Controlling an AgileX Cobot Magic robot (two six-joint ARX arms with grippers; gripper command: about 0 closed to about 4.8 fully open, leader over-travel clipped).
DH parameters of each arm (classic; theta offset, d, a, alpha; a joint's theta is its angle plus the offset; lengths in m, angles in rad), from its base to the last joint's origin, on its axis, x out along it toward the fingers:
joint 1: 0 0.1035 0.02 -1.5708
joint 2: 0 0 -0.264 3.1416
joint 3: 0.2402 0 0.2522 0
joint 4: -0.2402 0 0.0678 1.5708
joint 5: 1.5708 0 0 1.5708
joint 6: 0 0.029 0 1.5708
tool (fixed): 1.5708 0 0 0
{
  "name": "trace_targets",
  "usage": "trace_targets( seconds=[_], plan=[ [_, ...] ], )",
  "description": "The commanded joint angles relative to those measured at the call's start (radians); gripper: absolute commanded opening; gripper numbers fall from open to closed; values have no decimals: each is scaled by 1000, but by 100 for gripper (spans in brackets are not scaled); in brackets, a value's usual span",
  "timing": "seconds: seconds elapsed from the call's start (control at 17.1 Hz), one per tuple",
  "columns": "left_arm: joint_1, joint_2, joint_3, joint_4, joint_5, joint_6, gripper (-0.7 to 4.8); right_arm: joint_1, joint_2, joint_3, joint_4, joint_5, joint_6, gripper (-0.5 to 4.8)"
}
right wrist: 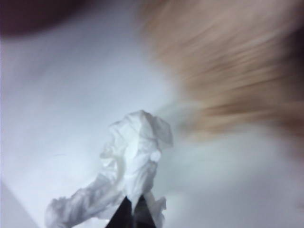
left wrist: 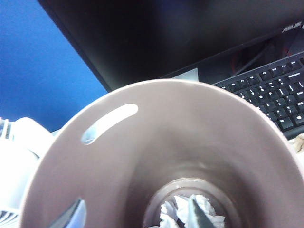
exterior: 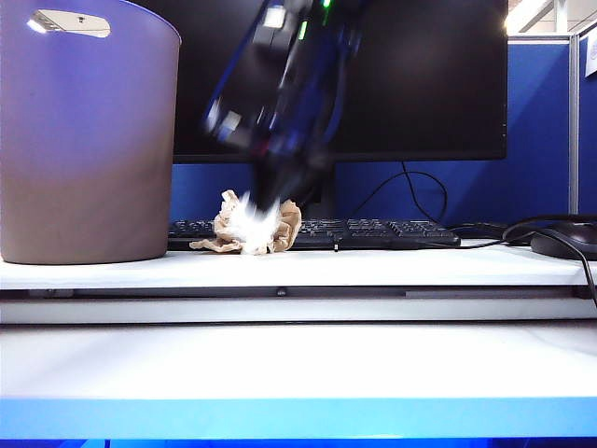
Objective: Pick up all paper balls from the table and place them in the pink trash can.
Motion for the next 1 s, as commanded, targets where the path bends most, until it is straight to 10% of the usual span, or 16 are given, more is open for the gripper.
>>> trace_targets(
  seconds=[0.06,0.35,0.59,0.65,0.7,1.0],
  plan=[
    [0,-31,5,-14,1,2,286,-27,-49,190,29,-34,-18,-1],
    [0,-142,5,-249,69,35,-6,9,-39,425,377,-427,165,-1],
    [0,-235,5,-301,259,-3,-5,73,19,426,466,-431,216,67],
    [0,-256,5,-301,298,-3,-5,81,21,426,452,-405,215,413],
    [0,-258,5,-305,298,-3,-5,82,14,431,434,-372,215,479],
    [-1,-167,5,-316,450,-1,-5,4,-119,431,2,131,97,479]
  ],
)
